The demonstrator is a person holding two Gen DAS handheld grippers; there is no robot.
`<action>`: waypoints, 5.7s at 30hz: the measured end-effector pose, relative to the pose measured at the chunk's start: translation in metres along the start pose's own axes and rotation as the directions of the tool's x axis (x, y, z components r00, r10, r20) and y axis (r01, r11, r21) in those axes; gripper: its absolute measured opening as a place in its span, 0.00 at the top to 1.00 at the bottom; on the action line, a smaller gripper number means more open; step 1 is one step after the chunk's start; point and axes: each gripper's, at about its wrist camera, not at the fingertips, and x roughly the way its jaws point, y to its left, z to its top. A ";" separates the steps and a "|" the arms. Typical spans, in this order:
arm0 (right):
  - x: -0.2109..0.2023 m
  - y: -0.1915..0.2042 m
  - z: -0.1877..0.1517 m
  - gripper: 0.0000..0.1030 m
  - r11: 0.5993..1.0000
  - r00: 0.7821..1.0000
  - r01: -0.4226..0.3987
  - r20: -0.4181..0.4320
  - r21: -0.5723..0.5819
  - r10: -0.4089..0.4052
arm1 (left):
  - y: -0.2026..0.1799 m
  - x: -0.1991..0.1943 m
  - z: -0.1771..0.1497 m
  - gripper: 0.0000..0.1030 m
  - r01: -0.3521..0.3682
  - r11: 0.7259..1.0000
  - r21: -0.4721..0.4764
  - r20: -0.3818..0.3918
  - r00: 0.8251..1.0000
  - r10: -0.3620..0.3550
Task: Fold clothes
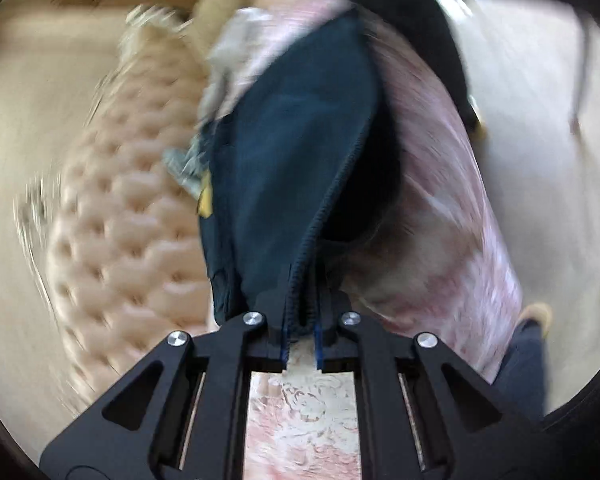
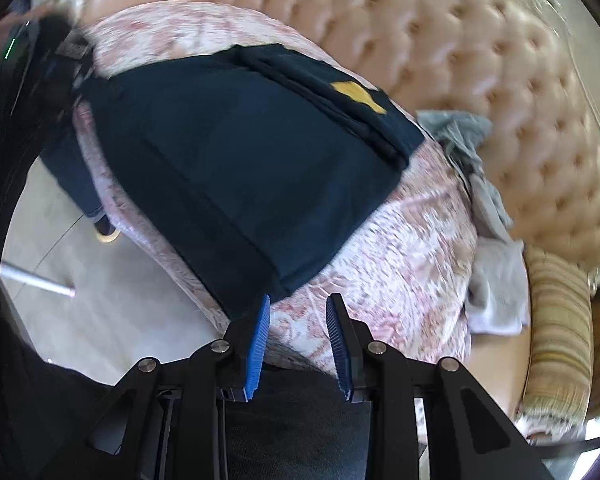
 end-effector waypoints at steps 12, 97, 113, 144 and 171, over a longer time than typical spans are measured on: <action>0.021 0.056 -0.001 0.70 0.948 0.994 0.108 0.032 -0.299 -0.103 | 0.102 0.008 0.008 0.90 0.003 0.975 -0.223 0.021 1.000 0.002; 0.242 -0.250 0.233 0.90 0.789 0.938 -0.347 0.188 0.507 0.292 | 0.284 0.305 -0.184 0.36 0.256 -0.199 -0.946 0.306 0.908 -0.287; 0.291 -0.292 0.168 0.22 0.197 0.573 -0.804 0.642 0.561 0.510 | 0.253 0.329 -0.199 0.36 0.446 -0.258 -0.857 0.511 0.799 -0.317; 0.274 -0.284 0.157 0.82 0.340 0.640 -0.757 0.530 0.558 0.556 | 0.264 0.317 -0.211 0.82 0.505 -0.341 -0.793 0.589 0.780 -0.213; 0.323 -0.292 0.145 0.71 0.154 0.604 -0.758 0.593 0.634 0.533 | 0.251 0.326 -0.202 0.41 0.418 -0.217 -0.882 0.470 0.811 -0.347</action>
